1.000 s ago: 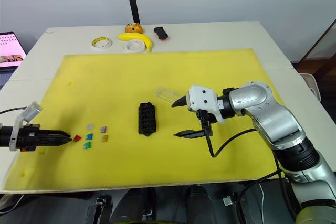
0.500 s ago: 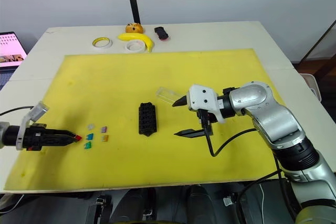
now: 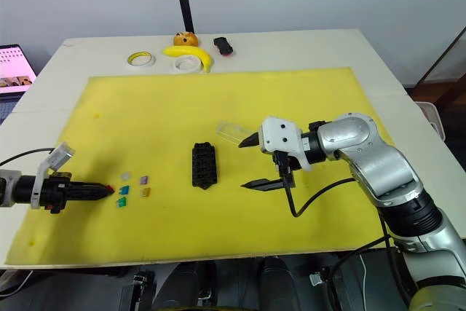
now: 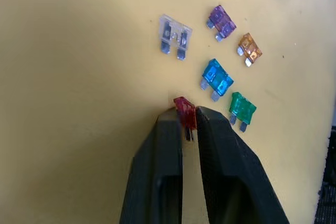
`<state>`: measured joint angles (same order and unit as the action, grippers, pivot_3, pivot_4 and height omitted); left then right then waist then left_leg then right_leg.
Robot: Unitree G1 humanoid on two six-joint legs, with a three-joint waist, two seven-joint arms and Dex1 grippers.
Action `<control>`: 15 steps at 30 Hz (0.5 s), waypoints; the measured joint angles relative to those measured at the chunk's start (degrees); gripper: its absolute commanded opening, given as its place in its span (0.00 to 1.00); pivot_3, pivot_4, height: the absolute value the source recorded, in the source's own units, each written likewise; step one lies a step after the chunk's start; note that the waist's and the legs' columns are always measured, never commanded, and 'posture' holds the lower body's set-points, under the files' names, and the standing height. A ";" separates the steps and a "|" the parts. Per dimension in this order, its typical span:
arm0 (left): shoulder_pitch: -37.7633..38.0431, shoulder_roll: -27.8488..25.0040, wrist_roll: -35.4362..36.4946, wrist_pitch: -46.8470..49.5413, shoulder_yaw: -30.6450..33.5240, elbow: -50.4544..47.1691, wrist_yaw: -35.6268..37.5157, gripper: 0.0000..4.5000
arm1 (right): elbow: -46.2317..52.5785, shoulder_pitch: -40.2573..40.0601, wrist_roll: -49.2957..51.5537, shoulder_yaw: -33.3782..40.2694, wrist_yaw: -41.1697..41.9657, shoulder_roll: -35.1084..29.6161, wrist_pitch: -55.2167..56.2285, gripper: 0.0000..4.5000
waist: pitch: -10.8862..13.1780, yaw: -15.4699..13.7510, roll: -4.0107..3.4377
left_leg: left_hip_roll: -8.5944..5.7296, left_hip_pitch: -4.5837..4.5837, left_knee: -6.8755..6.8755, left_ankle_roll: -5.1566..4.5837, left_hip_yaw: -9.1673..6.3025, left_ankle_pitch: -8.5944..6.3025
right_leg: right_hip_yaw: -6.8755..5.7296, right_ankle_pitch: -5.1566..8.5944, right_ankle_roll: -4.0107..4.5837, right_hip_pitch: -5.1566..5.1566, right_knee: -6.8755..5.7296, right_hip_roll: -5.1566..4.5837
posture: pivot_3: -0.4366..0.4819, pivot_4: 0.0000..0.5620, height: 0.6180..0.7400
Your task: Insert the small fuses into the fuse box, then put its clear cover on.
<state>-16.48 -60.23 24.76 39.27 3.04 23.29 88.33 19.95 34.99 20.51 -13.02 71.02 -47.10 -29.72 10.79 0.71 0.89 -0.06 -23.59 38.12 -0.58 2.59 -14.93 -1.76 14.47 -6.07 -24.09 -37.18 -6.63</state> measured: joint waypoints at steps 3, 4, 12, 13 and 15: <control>0.29 0.00 0.03 -0.10 0.16 -0.27 -0.02 0.09 | -0.01 0.09 -0.05 0.00 0.01 0.01 0.09 1.00 | 0.00 0.01 0.00 | 0.00 0.00 0.00 0.00 0.00 0.00 | 0.00 0.00 0.00 0.00 0.00 0.00 | 0.48 0.27 1.00; 0.44 -0.01 0.02 -0.14 0.27 -0.47 -0.03 0.09 | -0.03 0.11 -0.06 0.00 0.02 0.03 0.12 1.00 | 0.00 0.00 0.00 | 0.00 0.00 0.00 0.00 0.00 0.00 | 0.00 0.00 0.00 0.00 0.00 0.00 | 0.48 0.27 1.00; 1.99 -0.20 1.03 1.37 2.35 -1.21 -0.83 0.09 | -0.12 0.18 -0.11 -0.01 0.07 0.55 0.19 1.00 | 0.00 0.09 0.00 | 0.01 0.00 0.00 0.00 0.00 0.00 | 0.00 0.00 0.00 -0.01 0.00 -0.01 | 0.48 0.27 1.00; 2.21 -0.27 1.17 1.77 2.60 -1.25 -1.04 0.09 | -0.12 0.18 -0.11 -0.02 0.07 0.59 0.19 1.00 | 0.00 0.08 0.00 | 0.01 0.00 0.00 0.00 0.00 0.00 | 0.00 0.00 0.00 -0.01 0.00 -0.01 | 0.48 0.27 1.00; 2.68 -0.30 1.99 3.07 3.57 -1.33 -1.58 0.09 | -0.13 0.18 -0.12 -0.02 0.07 0.59 0.19 1.00 | 0.00 0.06 0.00 | 0.01 0.00 0.00 0.00 -0.01 0.00 | 0.00 0.00 0.00 -0.01 0.00 -0.01 | 0.48 0.27 1.00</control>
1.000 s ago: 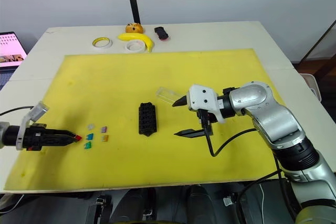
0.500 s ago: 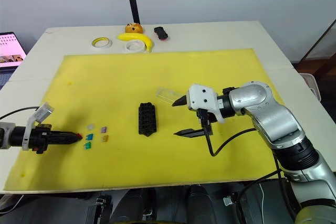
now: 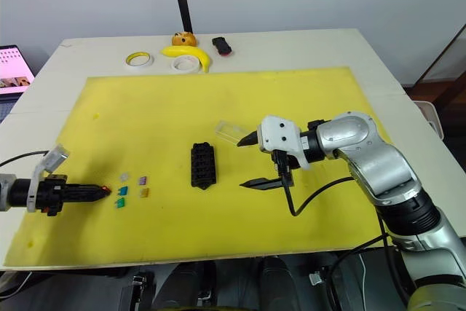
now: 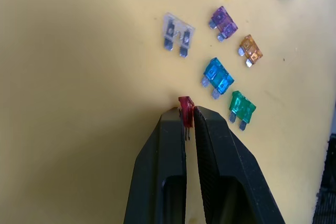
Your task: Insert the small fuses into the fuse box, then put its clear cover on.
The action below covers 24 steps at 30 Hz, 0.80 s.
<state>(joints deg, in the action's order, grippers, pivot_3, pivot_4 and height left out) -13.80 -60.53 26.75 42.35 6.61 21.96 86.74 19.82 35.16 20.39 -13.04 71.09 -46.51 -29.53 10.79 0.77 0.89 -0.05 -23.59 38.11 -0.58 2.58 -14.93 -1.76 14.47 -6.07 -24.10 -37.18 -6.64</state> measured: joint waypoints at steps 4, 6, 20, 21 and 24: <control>1.32 -0.55 0.25 1.11 1.07 -0.43 -0.51 0.09 | -0.01 0.00 -0.03 0.00 0.04 0.04 0.01 1.00 | 0.00 0.00 0.00 | 0.00 0.00 0.00 0.00 0.00 0.00 | 0.00 0.00 0.00 0.00 0.00 -0.01 | 0.48 0.27 1.00; 1.66 -0.64 0.27 1.21 1.28 -0.50 -0.74 0.09 | -0.19 0.00 -0.08 -0.02 0.05 0.15 0.04 1.00 | 0.00 -0.01 0.00 | 0.00 0.00 0.00 0.00 0.00 0.00 | 0.00 0.00 0.00 0.00 0.00 -0.02 | 0.48 0.27 1.00; 0.64 -0.78 1.39 4.12 1.32 0.37 -1.94 0.09 | -1.18 0.21 -1.14 -0.22 0.20 0.45 1.14 1.00 | 0.00 -0.02 0.00 | 0.00 0.00 0.00 0.00 0.00 0.00 | 0.00 0.00 0.00 -0.01 0.00 -0.02 | 0.48 0.27 1.00; 0.84 -0.99 1.44 4.51 1.32 0.27 -1.95 0.09 | -1.18 0.21 -1.15 -0.23 0.21 0.45 1.22 1.00 | 0.00 -0.01 0.00 | -0.01 0.00 0.00 0.00 0.00 0.00 | 0.00 0.00 0.01 -0.01 0.00 -0.02 | 0.48 0.27 1.00; 1.91 -1.78 1.48 4.48 1.45 -0.20 -1.91 0.09 | -1.18 0.20 -1.22 -0.26 0.21 0.45 1.27 1.00 | 0.00 0.05 0.00 | 0.00 0.00 -0.01 0.00 0.01 0.00 | 0.01 0.00 0.01 -0.02 0.00 -0.03 | 0.48 0.27 1.00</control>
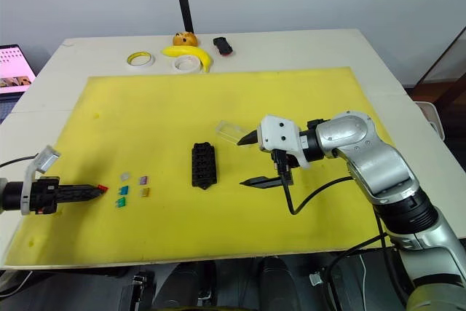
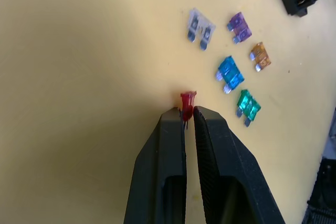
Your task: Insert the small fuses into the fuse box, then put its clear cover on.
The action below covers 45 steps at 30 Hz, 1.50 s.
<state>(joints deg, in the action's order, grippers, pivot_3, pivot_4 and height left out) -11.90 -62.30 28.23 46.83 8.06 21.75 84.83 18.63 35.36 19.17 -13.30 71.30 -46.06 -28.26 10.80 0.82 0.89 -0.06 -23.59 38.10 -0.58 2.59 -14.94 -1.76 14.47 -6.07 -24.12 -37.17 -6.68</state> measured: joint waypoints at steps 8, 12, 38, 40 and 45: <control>0.87 -0.04 0.00 -1.13 0.39 -0.09 -0.04 0.09 | 0.01 0.00 -0.31 -0.11 0.32 0.00 0.43 1.00 | 0.00 -0.03 0.00 | 0.00 0.00 -0.01 0.00 0.00 0.00 | 0.00 0.00 0.01 -0.01 0.01 -0.03 | 0.48 0.27 1.00; 0.93 -0.04 0.03 -1.10 0.46 -0.11 -0.19 0.09 | 0.01 0.00 -0.35 -0.11 0.59 0.00 0.69 1.00 | 0.00 -0.01 0.00 | 0.00 0.00 -0.01 0.00 0.00 0.00 | 0.00 0.00 0.01 -0.01 0.01 -0.04 | 0.48 0.27 1.00; 8.72 0.07 7.52 3.51 7.55 -15.64 -4.43 0.04 | 0.20 0.02 0.33 -0.21 0.38 0.33 -0.26 1.00 | 0.01 0.13 0.02 | 0.04 -0.09 -0.09 0.01 -0.05 0.00 | 0.05 0.07 0.18 -0.15 0.08 -0.17 | 0.48 0.27 1.00; 9.53 -0.04 7.11 2.66 8.51 -13.36 -5.18 0.04 | 0.21 0.02 0.37 -0.21 0.34 0.53 -0.37 1.00 | 0.02 0.03 0.03 | 0.03 -0.10 -0.08 0.01 -0.05 0.00 | 0.04 0.10 0.23 -0.16 0.09 -0.19 | 0.48 0.27 1.00; 9.97 -2.04 6.76 1.47 12.95 -10.17 -6.36 0.04 | 0.30 0.02 0.54 -0.21 0.07 0.89 -0.71 1.00 | 0.02 -0.10 0.03 | -0.01 -0.14 -0.08 0.02 -0.06 -0.01 | 0.03 0.10 0.26 -0.17 0.13 -0.28 | 0.48 0.27 1.00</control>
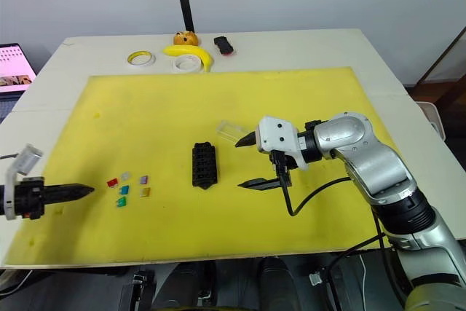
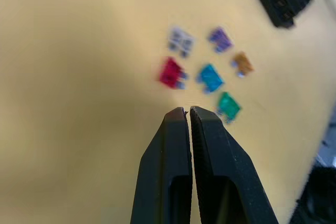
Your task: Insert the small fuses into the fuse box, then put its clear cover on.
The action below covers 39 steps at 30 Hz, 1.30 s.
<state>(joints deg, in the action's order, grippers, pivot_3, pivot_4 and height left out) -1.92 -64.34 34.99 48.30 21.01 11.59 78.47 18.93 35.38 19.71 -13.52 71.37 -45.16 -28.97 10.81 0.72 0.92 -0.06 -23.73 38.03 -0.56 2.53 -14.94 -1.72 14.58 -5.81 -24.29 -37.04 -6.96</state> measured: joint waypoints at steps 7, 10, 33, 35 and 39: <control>3.72 0.85 -0.27 -0.38 0.56 -1.36 -0.38 0.24 | 0.02 -0.01 0.01 -0.01 -0.27 0.77 -0.04 1.00 | 0.00 0.14 -0.01 | -0.01 -0.09 -0.02 0.02 -0.02 0.00 | 0.00 -0.01 0.04 -0.10 0.01 -0.09 | 0.48 0.27 1.00; 2.64 2.45 0.12 0.05 0.18 -1.60 -1.45 0.44 | 0.02 -0.02 -0.02 -0.32 -0.31 1.19 -0.03 1.00 | 0.00 0.01 0.00 | -0.02 -0.11 -0.02 0.03 -0.04 0.00 | 0.01 -0.01 0.04 -0.09 0.03 -0.14 | 0.48 0.27 1.00; -5.71 10.13 3.76 9.80 -2.07 0.62 -8.71 0.44 | 0.28 -0.74 -0.41 -0.62 -1.82 1.32 -0.42 1.00 | -0.01 -0.19 0.01 | -0.10 -0.24 0.03 0.03 -0.07 0.01 | -0.08 -0.10 -0.10 -0.15 0.01 -0.14 | 0.48 0.27 1.00; -5.96 10.51 3.76 9.74 -2.17 0.75 -8.79 0.44 | 0.77 -0.82 -0.40 -0.62 -1.85 1.31 -0.43 1.00 | -0.01 -0.20 0.01 | -0.11 -0.24 0.03 0.03 -0.07 0.01 | -0.08 -0.11 -0.11 -0.15 0.01 -0.15 | 0.48 0.27 1.00; -6.07 10.69 3.58 9.06 -2.34 0.97 -8.79 0.33 | 1.16 -0.86 -0.40 -0.62 -1.84 1.24 -0.42 1.00 | -0.01 -0.23 0.02 | -0.12 -0.24 0.04 0.03 -0.07 0.01 | -0.08 -0.11 -0.10 -0.14 0.01 -0.15 | 0.48 0.27 1.00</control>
<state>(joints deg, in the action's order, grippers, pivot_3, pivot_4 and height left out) -7.99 -53.66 38.57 57.36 18.67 12.55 69.68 20.09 34.52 19.31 -14.14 69.53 -43.92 -29.39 10.80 0.49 0.93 -0.18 -23.97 38.06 -0.53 2.46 -14.93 -1.80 14.47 -5.91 -24.43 -37.03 -7.10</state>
